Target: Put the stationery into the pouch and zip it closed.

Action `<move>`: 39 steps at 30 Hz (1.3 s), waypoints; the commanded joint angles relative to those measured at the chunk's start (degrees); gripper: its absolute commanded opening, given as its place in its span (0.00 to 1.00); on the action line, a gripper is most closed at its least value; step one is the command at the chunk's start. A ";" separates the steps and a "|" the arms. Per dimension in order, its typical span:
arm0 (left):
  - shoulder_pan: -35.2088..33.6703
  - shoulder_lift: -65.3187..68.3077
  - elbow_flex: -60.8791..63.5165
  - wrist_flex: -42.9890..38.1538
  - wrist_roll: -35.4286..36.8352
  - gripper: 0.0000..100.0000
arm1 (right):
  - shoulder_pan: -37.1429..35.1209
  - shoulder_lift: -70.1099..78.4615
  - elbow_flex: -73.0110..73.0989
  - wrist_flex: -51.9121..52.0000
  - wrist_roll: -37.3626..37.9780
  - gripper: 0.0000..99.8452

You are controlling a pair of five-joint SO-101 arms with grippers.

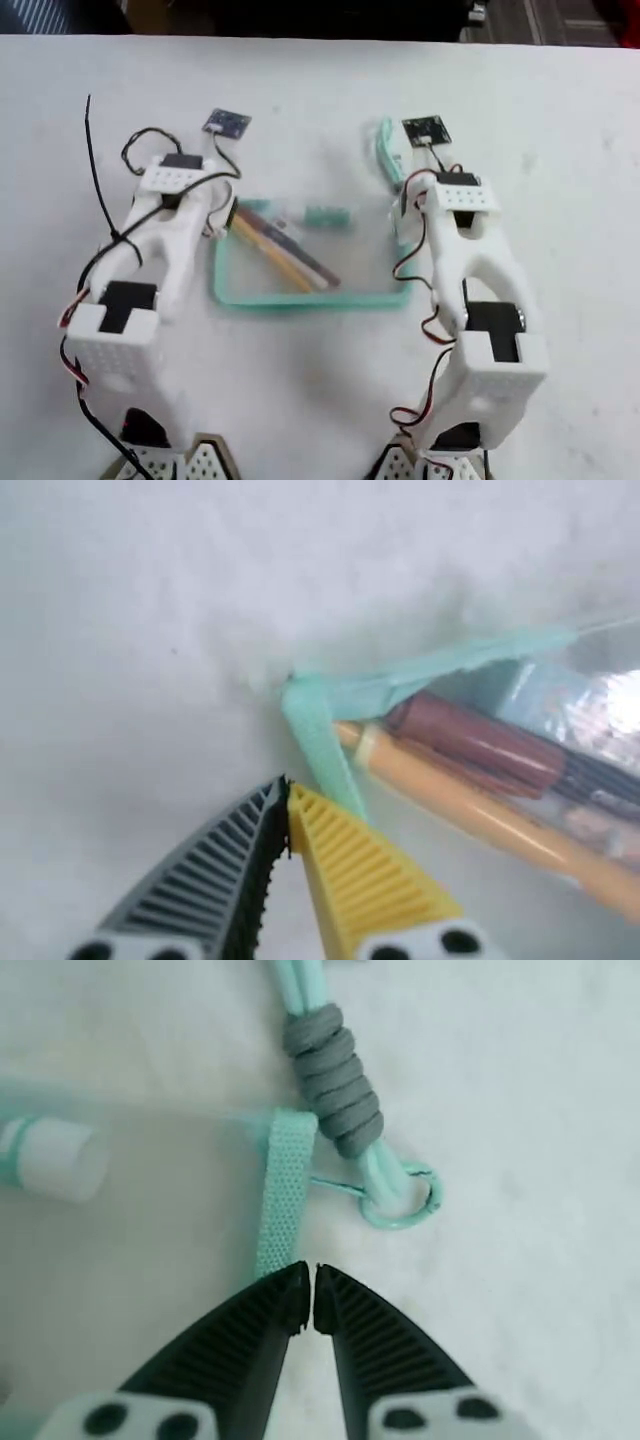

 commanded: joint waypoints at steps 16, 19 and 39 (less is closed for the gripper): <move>-10.95 -33.80 -36.40 31.74 4.13 0.02 | -0.66 -49.89 -5.54 28.26 1.05 0.02; -9.71 -41.36 -42.29 36.04 4.13 0.02 | -4.79 -57.19 -13.98 38.11 1.05 0.02; -4.53 -105.27 -12.57 35.87 2.81 0.02 | 1.10 -96.13 -24.09 44.26 0.70 0.02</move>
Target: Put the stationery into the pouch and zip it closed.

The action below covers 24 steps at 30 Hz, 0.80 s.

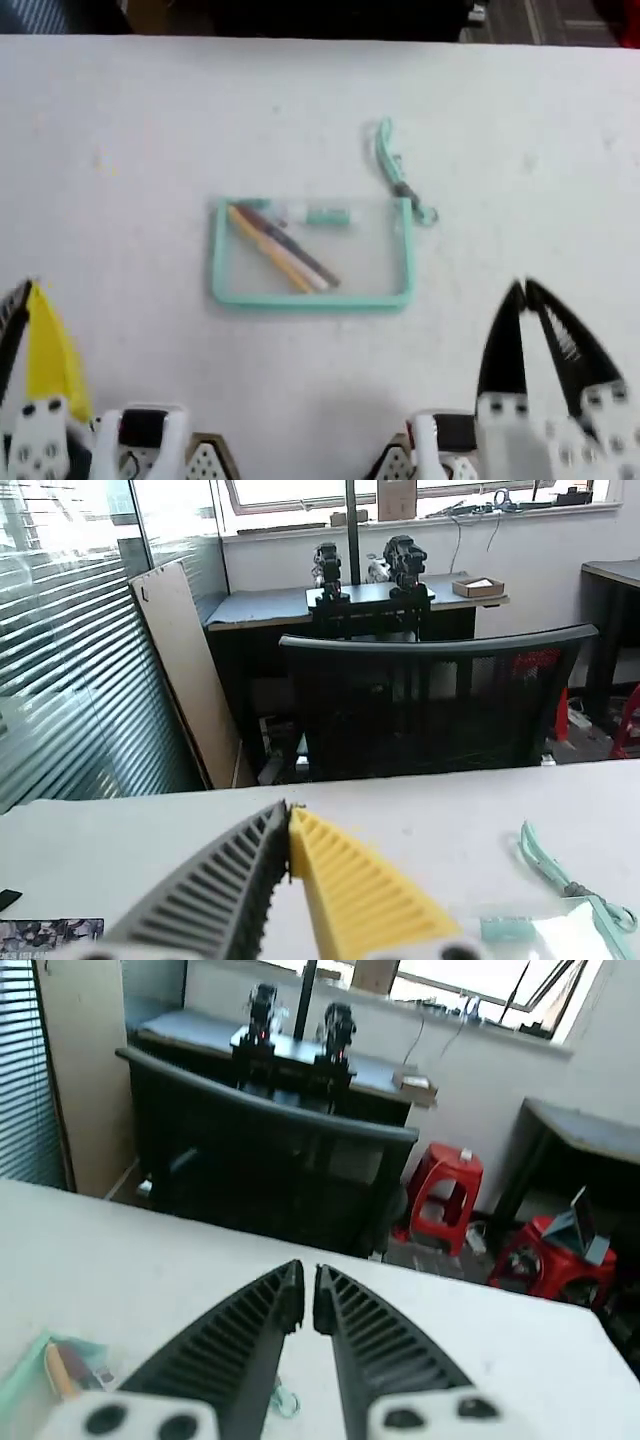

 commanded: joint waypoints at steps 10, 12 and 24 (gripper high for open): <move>0.22 -33.54 40.53 -16.70 -5.98 0.02 | 0.75 -28.62 21.45 0.84 0.26 0.02; 0.31 -33.98 42.99 -17.14 -5.89 0.02 | -0.84 -27.91 23.74 0.92 0.44 0.02; 0.31 -34.15 62.95 -26.37 -6.07 0.02 | -12.09 -28.00 49.85 -14.73 0.70 0.02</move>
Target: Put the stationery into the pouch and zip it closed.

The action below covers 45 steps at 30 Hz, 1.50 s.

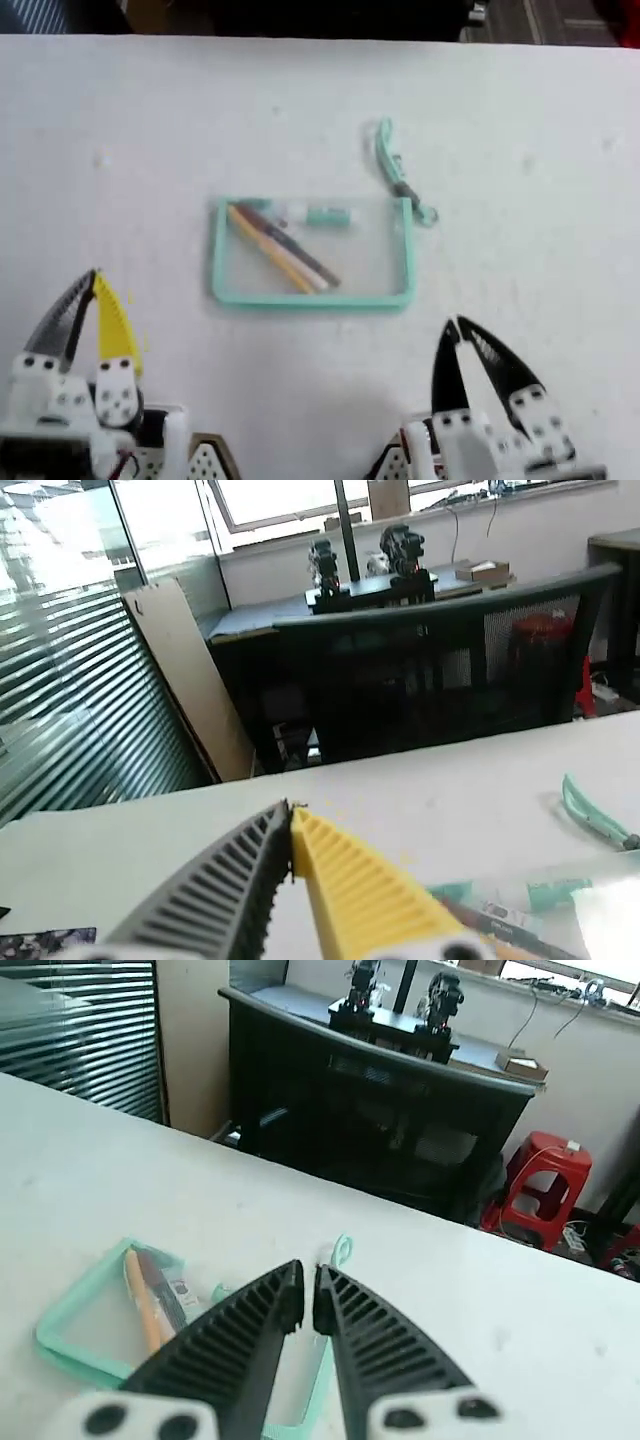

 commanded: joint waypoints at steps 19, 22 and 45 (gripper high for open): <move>-0.04 0.40 57.58 -33.67 -0.26 0.02 | -0.75 -0.31 62.95 -47.69 0.18 0.02; 0.13 0.48 57.76 -29.36 -0.35 0.02 | -0.40 0.22 64.70 -47.78 0.18 0.02; 0.04 0.48 57.67 -5.36 0.09 0.02 | 9.80 -0.13 64.88 -16.40 0.44 0.02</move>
